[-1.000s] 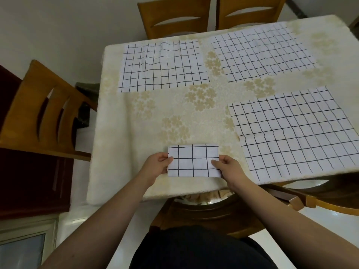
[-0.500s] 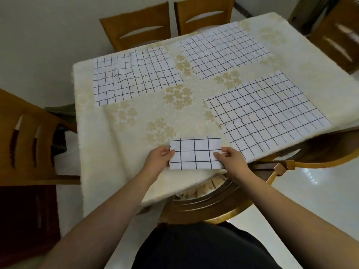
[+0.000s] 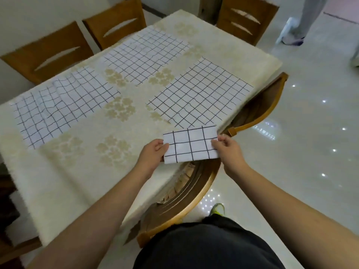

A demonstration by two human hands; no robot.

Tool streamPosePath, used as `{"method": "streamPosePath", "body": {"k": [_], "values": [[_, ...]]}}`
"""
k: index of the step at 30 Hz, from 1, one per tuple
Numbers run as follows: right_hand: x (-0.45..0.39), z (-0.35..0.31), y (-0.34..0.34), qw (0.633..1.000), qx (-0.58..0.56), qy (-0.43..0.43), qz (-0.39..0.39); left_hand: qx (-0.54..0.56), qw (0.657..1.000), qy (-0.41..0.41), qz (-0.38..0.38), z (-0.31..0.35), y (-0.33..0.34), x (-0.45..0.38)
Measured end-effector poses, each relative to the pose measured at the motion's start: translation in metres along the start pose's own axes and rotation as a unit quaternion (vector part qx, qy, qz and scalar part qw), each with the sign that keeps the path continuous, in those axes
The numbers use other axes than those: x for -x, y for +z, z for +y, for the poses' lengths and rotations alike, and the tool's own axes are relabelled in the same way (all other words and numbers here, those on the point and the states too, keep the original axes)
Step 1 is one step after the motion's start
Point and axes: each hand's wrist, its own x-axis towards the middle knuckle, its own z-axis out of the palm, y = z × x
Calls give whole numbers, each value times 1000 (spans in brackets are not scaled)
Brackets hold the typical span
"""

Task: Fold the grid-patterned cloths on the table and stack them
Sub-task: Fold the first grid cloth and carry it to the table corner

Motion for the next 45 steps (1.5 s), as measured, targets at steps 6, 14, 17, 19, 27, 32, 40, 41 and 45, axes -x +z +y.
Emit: {"method": "streamPosePath", "body": {"k": [6, 14, 17, 19, 27, 32, 40, 41, 45], "values": [[10, 11, -81, 993, -75, -6, 85, -66, 994, 31, -83, 30, 78, -7], [10, 40, -202, 976, -147, 24, 160, -175, 963, 95, -182, 68, 207, 1], [8, 46, -247, 972, -155, 25, 177, -182, 958, 96, -198, 74, 258, 8], [8, 49, -275, 970, -157, 27, 186, -179, 956, 90, -215, 74, 288, 11], [-3, 67, -358, 957, -176, 44, 228, -219, 938, 86, -254, 72, 378, 4], [-27, 69, -377, 947, -199, 61, 244, -229, 933, 81, -266, 81, 412, -25], [-97, 42, -405, 942, -192, 70, 265, -228, 930, 92, -274, 109, 464, -109], [-107, 38, -408, 942, -191, 69, 266, -231, 930, 93, -271, 116, 470, -117], [-142, 17, -420, 945, -181, 57, 267, -225, 932, 96, -267, 141, 490, -152]]}}
